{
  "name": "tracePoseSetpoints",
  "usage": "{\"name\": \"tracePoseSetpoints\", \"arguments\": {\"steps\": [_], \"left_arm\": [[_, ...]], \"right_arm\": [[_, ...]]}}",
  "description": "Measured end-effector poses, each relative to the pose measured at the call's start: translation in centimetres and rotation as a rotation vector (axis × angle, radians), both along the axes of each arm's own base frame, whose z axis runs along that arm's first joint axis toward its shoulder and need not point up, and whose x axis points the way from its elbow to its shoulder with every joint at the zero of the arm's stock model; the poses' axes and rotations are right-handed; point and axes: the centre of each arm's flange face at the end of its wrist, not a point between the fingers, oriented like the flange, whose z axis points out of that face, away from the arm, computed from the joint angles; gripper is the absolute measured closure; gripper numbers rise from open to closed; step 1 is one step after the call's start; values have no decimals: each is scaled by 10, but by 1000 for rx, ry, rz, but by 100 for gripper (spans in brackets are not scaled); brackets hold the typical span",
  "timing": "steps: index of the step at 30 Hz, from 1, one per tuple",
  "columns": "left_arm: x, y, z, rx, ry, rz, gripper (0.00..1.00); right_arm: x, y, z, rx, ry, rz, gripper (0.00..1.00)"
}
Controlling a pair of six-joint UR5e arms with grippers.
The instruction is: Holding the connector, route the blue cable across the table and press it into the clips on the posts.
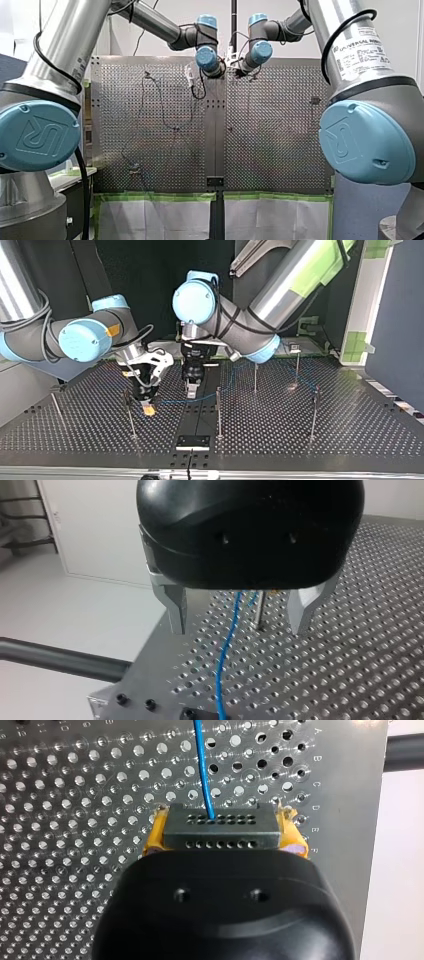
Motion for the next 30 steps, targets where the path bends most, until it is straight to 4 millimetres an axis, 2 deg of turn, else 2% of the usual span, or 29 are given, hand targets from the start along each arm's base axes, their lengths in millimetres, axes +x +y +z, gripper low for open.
{"name": "tracePoseSetpoints", "arguments": {"steps": [7, 14, 17, 27, 30], "left_arm": [[22, -7, -9, 6, 2, 33, 0], [35, -12, 10, -18, -36, 41, 0], [40, -14, 12, -17, -38, 41, 0], [71, -18, -4, 11, -17, 74, 0], [80, -20, -15, 19, -6, 79, 0]], "right_arm": [[0, 0, 0, 0, 0, 0, 100], [0, 0, 0, 0, 0, 0, 100], [0, 0, -1, 1, 1, 0, 100], [0, 0, -1, 2, 1, 2, 100], [0, 0, -1, 2, 1, 2, 100]]}}
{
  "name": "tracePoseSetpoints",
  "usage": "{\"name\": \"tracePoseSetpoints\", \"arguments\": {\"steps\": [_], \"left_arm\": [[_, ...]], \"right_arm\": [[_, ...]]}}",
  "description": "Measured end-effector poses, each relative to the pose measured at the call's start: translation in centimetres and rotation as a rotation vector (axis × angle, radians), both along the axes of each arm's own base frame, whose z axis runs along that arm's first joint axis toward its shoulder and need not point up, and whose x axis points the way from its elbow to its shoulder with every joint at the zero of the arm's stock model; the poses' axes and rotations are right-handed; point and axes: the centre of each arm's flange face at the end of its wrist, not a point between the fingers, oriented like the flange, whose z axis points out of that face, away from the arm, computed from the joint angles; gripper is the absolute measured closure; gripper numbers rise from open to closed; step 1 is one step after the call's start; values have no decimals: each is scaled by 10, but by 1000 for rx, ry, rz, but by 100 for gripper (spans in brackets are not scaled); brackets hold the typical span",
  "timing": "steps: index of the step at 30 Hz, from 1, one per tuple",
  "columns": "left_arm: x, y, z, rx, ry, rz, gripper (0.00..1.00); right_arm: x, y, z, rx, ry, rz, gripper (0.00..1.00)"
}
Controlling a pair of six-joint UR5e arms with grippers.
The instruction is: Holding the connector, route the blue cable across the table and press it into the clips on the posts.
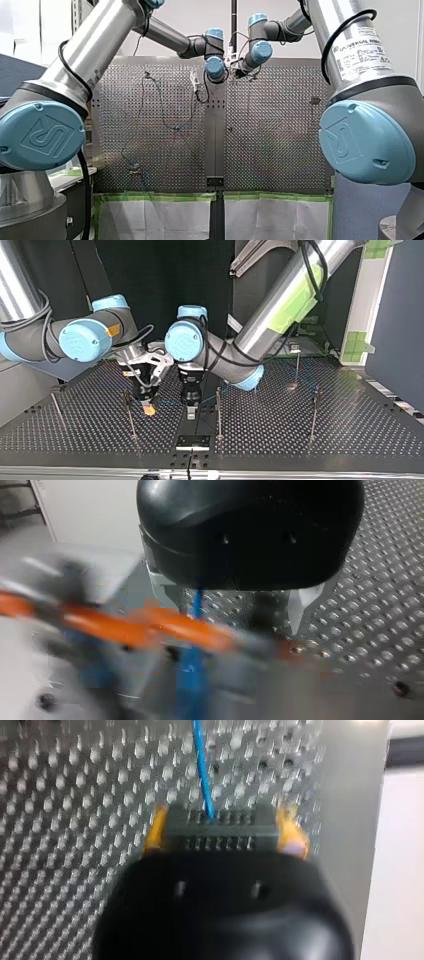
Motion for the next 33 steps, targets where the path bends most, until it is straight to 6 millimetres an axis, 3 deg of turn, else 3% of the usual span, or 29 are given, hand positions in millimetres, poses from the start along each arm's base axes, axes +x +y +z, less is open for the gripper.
{"name": "tracePoseSetpoints", "arguments": {"steps": [5, 15, 17, 18, 19, 20, 21, 22, 33], "left_arm": [[5, -1, -12, 9, 15, 16, 0], [2, -3, -14, 10, 14, 51, 2], [1, -4, -13, 10, 9, 54, 33], [1, -4, -13, 11, 6, 56, 33], [1, -4, -13, 12, 4, 59, 58], [1, -4, -12, 12, 0, 63, 75], [1, -5, -12, 11, -2, 65, 75], [1, -5, -12, 11, -3, 68, 100], [-10, -8, -14, -5, 14, 110, 100]], "right_arm": [[0, 0, 0, -1, 0, 0, 100], [0, 0, 0, -1, 1, -1, 100], [0, -1, 0, -1, 1, -2, 100], [0, -1, 0, -1, 1, -2, 100], [-1, -1, 0, -1, 1, -2, 100], [-1, -1, 0, -1, 1, -3, 100], [-1, -2, 0, -1, 0, -4, 100], [-2, -2, 0, -1, 0, -5, 100], [-3, -3, -2, 3, 0, -6, 100]]}}
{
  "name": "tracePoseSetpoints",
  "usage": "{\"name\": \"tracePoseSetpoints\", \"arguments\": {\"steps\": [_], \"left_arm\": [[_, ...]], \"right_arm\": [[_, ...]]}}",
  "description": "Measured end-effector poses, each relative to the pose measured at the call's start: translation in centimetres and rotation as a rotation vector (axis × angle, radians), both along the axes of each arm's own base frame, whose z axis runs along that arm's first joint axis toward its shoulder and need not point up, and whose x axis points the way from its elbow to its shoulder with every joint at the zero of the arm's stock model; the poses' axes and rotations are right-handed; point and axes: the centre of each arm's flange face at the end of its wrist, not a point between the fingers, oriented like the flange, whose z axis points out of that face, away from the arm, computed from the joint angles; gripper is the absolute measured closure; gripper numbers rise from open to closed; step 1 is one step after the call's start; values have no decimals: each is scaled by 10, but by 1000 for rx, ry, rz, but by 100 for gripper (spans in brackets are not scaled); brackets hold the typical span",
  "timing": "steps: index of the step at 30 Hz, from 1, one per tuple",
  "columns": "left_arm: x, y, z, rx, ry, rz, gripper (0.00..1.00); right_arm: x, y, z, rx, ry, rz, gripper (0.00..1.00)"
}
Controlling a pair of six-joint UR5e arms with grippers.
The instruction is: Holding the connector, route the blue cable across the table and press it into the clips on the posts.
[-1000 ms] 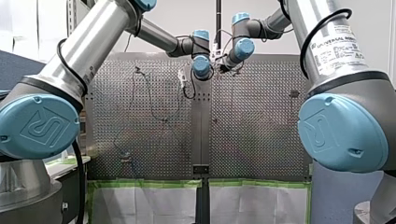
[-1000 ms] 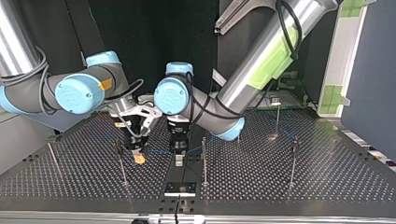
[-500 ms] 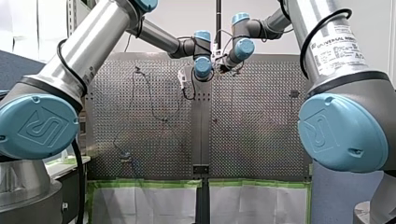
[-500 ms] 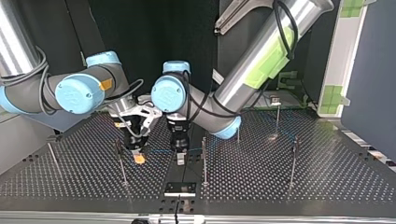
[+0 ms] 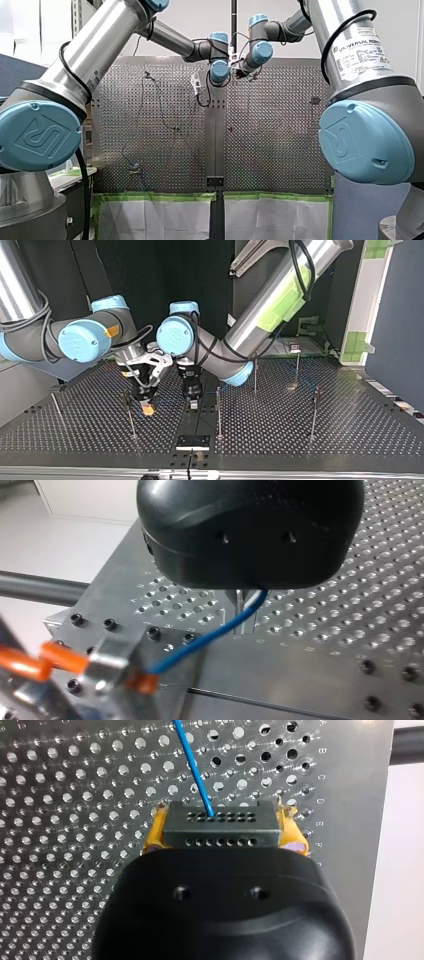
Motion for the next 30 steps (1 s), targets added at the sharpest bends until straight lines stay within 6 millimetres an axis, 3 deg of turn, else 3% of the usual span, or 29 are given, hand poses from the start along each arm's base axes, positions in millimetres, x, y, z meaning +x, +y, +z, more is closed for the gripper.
{"name": "tracePoseSetpoints", "arguments": {"steps": [9, 21, 26, 30], "left_arm": [[-24, -4, -11, 2, 46, 45, 100], [-49, 7, 9, -65, -10, 65, 100], [-57, 16, 18, -93, -41, 63, 100], [-58, 18, 11, -94, -50, 47, 100]], "right_arm": [[3, 4, -6, 10, 8, 7, 100], [6, 13, -23, 41, 26, 18, 100], [4, 18, -41, 73, 44, 19, 100], [3, 23, -51, 92, 56, 22, 100]]}}
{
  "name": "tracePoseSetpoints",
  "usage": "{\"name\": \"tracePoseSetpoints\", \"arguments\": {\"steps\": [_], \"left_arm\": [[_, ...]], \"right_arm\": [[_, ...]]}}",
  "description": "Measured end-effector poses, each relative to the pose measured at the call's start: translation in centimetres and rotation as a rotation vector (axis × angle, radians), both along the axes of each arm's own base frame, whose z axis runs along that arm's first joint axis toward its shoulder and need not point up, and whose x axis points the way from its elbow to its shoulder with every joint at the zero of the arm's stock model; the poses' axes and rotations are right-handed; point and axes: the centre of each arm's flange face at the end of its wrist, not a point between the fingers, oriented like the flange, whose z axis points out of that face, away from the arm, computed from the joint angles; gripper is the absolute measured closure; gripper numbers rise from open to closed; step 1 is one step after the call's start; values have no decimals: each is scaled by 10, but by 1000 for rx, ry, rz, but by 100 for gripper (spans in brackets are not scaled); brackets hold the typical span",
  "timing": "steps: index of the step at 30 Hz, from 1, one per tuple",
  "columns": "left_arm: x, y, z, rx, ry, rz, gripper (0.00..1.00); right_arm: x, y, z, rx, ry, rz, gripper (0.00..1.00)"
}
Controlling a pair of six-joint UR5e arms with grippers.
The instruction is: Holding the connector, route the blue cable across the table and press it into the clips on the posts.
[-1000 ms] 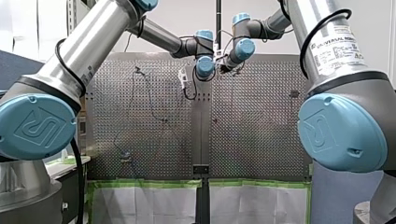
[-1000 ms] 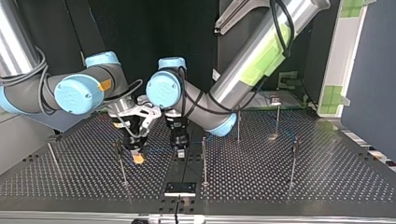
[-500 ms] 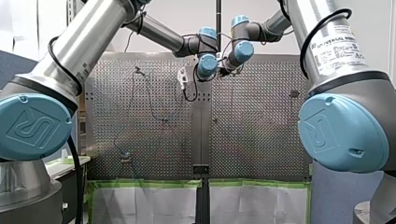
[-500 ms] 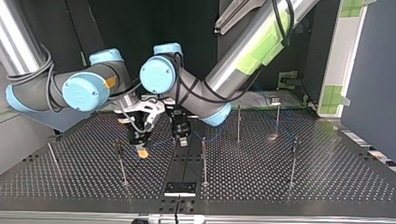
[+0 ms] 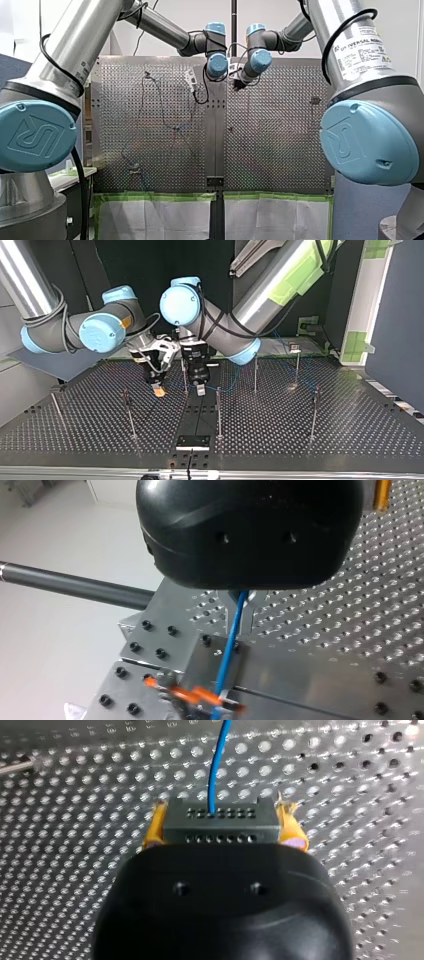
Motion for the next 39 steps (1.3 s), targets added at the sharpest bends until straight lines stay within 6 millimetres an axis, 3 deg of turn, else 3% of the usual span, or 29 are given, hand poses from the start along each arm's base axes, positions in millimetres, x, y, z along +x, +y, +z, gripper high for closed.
{"name": "tracePoseSetpoints", "arguments": {"steps": [10, 22, 34, 39], "left_arm": [[-3, -1, -31, 33, -4, -64, 100], [16, 26, -67, 46, -9, -89, 100], [-6, 22, -111, 109, 24, -201, 100], [-14, 29, -141, 143, 77, -215, 100]], "right_arm": [[-5, 8, -24, 41, 30, -1, 100], [-20, 13, -55, 93, 69, -32, 100], [-29, 17, -73, 111, 111, -38, 100], [-38, 20, -90, 128, 142, -41, 100]]}}
